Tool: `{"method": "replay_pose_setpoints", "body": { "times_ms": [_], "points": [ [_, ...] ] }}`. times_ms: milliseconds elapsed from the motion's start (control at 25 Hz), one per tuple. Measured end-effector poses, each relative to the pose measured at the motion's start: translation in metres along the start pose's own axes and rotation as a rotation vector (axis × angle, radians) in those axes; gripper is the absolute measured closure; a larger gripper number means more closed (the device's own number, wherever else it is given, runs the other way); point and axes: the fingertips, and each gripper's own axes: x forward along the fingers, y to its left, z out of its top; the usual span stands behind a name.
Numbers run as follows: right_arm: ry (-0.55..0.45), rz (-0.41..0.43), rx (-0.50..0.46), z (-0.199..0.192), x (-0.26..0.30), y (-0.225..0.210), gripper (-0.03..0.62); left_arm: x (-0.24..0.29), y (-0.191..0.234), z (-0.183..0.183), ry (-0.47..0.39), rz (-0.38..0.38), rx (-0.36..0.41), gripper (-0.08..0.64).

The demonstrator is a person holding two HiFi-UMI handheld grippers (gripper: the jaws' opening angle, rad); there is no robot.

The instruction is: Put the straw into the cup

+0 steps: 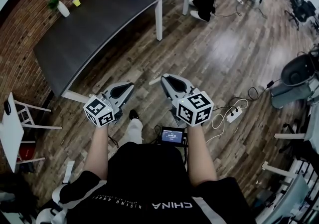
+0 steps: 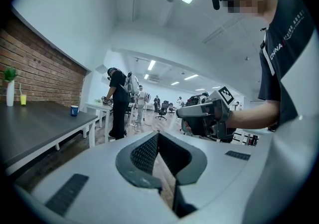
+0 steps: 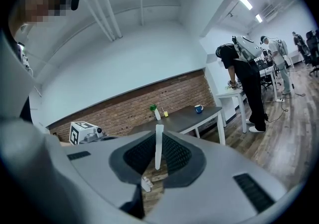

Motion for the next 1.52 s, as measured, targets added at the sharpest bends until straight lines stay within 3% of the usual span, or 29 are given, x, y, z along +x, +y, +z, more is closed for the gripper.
{"method": "replay_pose_setpoints", "body": {
  "times_ms": [440, 600, 920, 1200, 1520],
  "points": [
    [0.005, -0.088, 0.018, 0.014, 0.047, -0.053, 0.546, 0.047, 0.069, 0.001, 0.011, -0.086, -0.042, 0.555],
    [0.01, -0.102, 0.001, 0.032, 0.087, -0.069, 0.546, 0.063, 0.106, 0.008, 0.047, -0.146, -0.028, 0.555],
    [0.019, -0.108, -0.008, 0.055, 0.172, -0.086, 0.546, 0.072, 0.181, 0.037, 0.005, -0.226, 0.014, 0.557],
    [0.014, -0.115, -0.012, 0.069, 0.23, -0.084, 0.546, 0.063, 0.247, 0.055, -0.026, -0.2, -0.028, 0.557],
    [0.026, -0.116, -0.01, 0.077, 0.261, -0.093, 0.546, 0.061, 0.286, 0.058, -0.053, -0.165, -0.048, 0.556]
  ]
}}
